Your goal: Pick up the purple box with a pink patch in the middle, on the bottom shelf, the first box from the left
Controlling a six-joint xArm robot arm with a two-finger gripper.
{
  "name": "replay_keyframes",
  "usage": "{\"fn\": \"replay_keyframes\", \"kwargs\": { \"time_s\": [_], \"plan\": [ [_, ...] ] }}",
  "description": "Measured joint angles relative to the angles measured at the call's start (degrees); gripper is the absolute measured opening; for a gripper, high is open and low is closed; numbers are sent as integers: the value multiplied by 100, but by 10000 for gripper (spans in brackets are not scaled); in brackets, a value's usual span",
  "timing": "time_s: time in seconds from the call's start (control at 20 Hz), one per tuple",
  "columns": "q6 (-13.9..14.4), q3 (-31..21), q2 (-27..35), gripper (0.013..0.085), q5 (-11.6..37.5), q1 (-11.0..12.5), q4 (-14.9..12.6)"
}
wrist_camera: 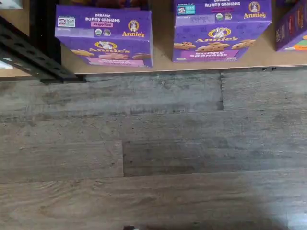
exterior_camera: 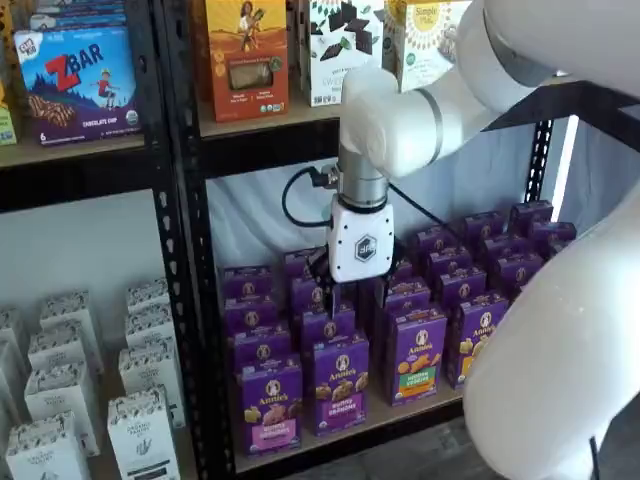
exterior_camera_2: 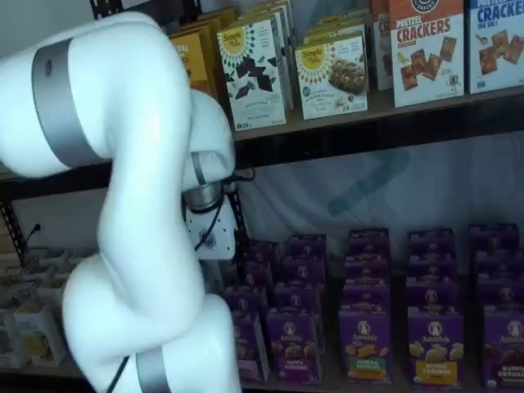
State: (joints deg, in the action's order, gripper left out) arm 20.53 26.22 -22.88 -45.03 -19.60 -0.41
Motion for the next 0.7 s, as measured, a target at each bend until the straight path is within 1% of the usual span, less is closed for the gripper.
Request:
{"fn": "replay_keyframes", "kwargs": {
  "time_s": [0.3,0.45,0.7],
  "plan": [
    [-58,-52,222,850,295,54,3],
    [-141,-46,380,850,452,66,95],
    [-116,100,755,850,594,22,116]
  ]
}}
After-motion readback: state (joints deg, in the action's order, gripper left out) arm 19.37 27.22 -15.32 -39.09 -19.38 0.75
